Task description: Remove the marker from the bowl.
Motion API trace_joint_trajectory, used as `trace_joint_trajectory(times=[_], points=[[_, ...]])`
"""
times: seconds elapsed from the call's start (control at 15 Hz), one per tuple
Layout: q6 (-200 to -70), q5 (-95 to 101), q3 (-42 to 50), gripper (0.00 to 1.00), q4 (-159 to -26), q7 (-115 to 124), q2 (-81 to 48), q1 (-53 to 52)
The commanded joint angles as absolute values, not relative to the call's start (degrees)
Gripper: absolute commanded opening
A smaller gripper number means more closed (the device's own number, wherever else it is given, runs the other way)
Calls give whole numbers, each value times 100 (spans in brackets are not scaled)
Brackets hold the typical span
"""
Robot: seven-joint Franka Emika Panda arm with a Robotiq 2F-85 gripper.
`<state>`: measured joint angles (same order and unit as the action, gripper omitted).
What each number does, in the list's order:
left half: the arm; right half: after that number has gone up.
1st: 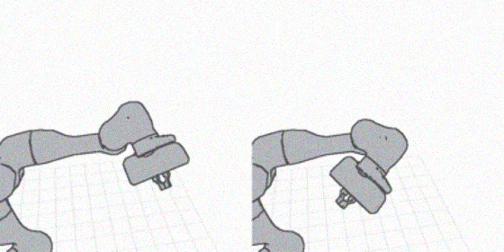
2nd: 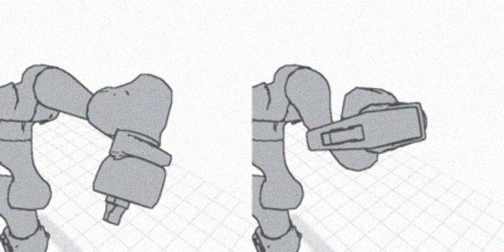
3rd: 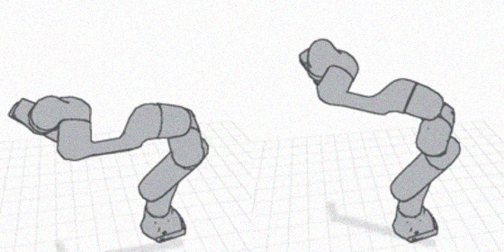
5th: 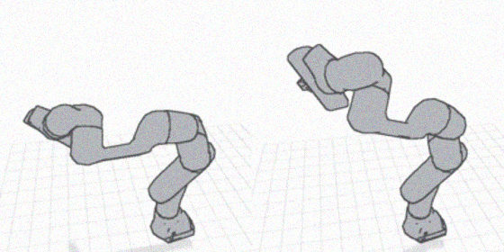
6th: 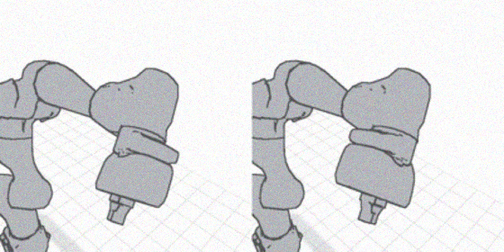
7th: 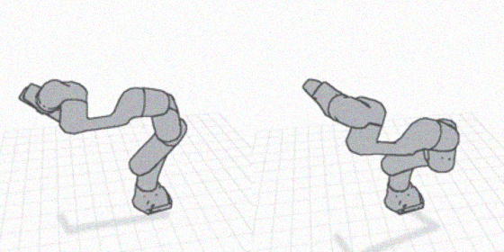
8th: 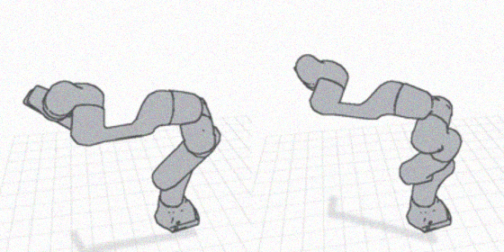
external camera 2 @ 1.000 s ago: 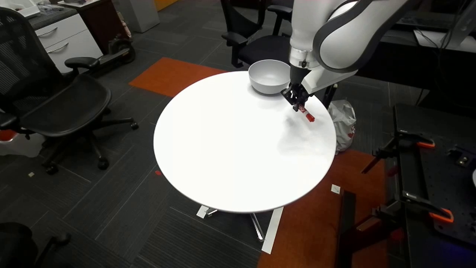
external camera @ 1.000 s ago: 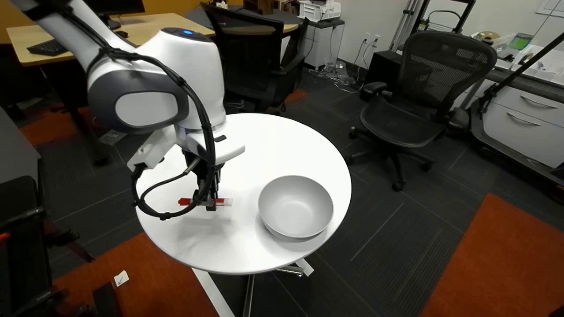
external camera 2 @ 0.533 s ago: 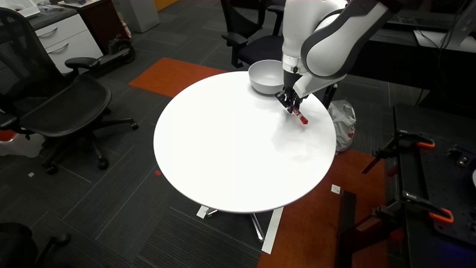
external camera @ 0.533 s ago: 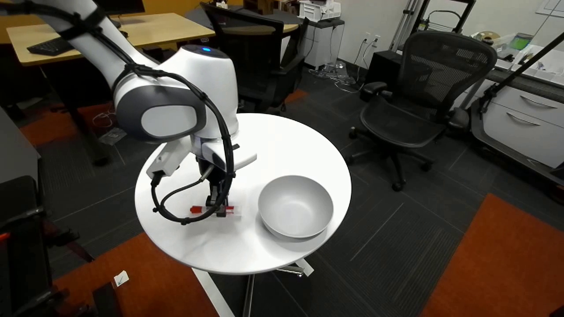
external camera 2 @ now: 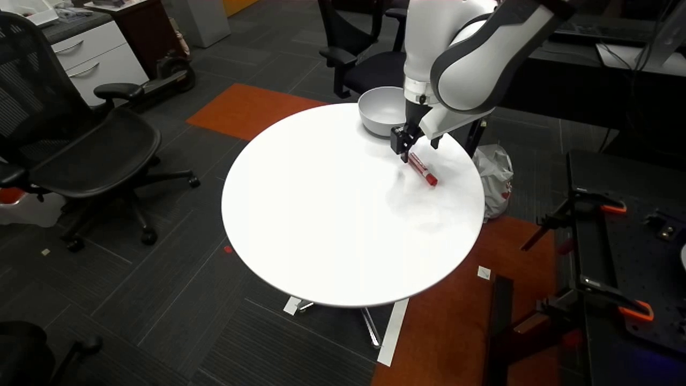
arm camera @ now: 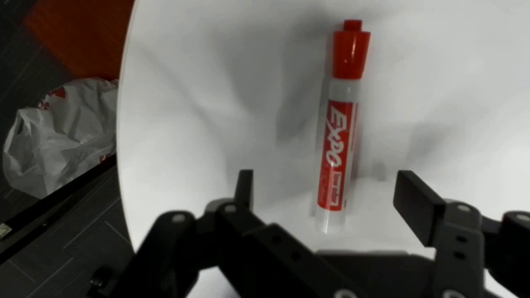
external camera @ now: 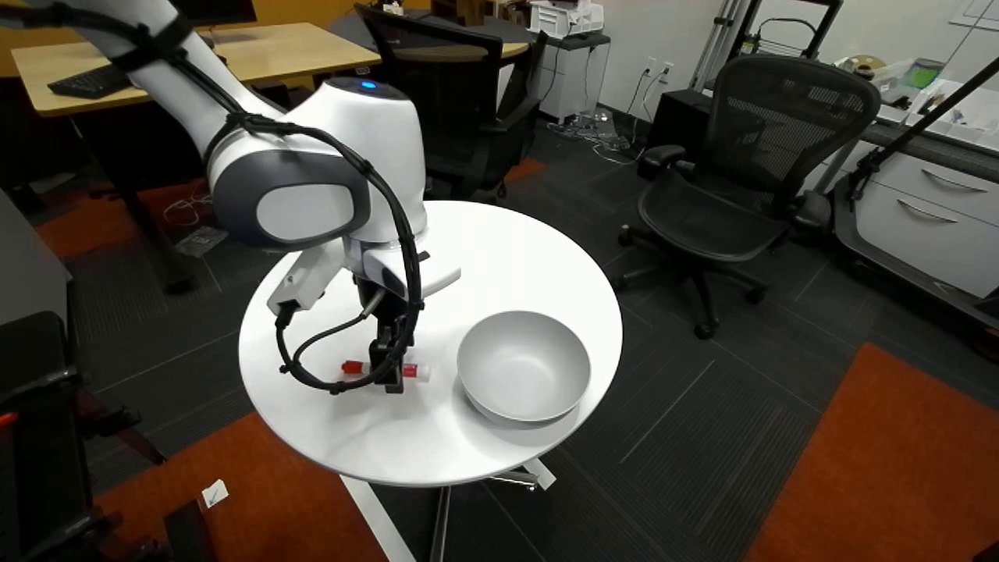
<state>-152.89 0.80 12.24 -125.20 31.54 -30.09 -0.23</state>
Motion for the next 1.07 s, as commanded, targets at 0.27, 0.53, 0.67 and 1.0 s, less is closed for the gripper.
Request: trace_joint_trajectory(times=[0.27, 0.53, 0.67, 1.0], points=[[-15494, 127, 1311, 100, -13641, 2948, -1463, -259], [-15487, 490, 1302, 100, -14218, 3160, -602, -305], [-15463, 633, 1192, 100, -14417, 3156, -271, -214], [-15372, 541, 937, 100, -14324, 3074, -271, -5]])
